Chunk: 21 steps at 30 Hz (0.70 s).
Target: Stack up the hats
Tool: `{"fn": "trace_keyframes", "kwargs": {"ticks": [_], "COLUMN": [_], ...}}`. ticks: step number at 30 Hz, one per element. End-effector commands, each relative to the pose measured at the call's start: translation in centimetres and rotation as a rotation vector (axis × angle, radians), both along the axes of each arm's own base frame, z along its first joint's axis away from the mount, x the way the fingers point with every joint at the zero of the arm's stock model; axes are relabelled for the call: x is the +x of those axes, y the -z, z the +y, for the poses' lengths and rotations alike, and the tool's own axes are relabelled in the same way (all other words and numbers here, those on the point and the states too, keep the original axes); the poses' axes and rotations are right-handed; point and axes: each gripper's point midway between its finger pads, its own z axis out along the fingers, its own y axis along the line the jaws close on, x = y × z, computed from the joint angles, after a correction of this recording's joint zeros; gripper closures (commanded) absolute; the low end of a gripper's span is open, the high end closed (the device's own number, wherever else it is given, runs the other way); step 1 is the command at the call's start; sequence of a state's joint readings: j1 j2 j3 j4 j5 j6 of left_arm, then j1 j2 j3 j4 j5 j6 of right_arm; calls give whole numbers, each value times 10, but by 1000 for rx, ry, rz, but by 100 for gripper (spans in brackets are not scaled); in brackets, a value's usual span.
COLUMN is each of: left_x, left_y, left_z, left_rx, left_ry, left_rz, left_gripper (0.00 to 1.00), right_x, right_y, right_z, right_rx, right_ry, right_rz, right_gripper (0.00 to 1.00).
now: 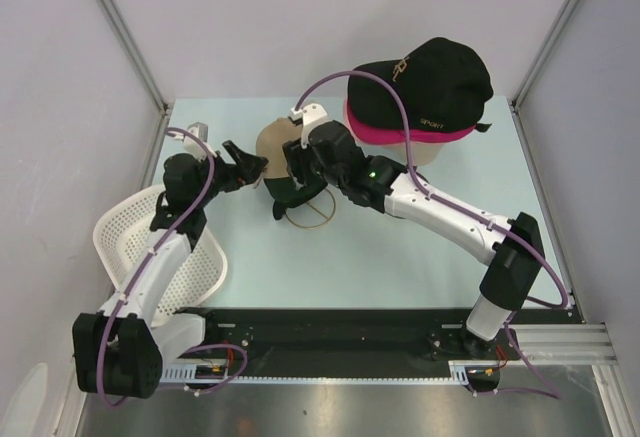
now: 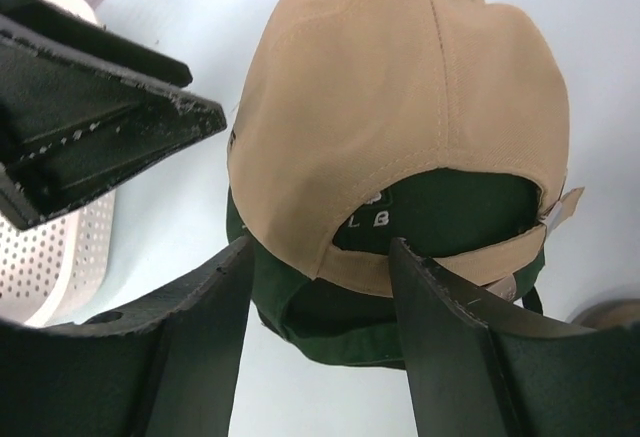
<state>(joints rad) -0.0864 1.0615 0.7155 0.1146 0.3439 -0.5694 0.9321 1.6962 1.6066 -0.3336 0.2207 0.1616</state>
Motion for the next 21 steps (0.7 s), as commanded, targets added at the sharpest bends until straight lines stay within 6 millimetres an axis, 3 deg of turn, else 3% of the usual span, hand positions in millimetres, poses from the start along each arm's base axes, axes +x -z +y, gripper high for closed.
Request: {"fn": "trace_keyframes", "kwargs": {"ticks": [1, 5, 12, 21], "left_x": [10, 14, 16, 13], "left_y": [-11, -16, -17, -26], "left_z": [1, 2, 3, 6], "left_rx": [-21, -22, -29, -32], "left_ry": [-9, -17, -33, -46], "left_rz": [-34, -46, -44, -66], "left_gripper": [10, 10, 9, 8], "right_x": [-11, -16, -18, -41], "right_y": [10, 27, 40, 46], "right_z": [-5, -5, -2, -4], "right_rx": [-70, -105, -132, -178], "right_ry": [-59, -95, -147, -214], "right_rz": [24, 51, 92, 132], "right_gripper": [39, 40, 40, 40]}}
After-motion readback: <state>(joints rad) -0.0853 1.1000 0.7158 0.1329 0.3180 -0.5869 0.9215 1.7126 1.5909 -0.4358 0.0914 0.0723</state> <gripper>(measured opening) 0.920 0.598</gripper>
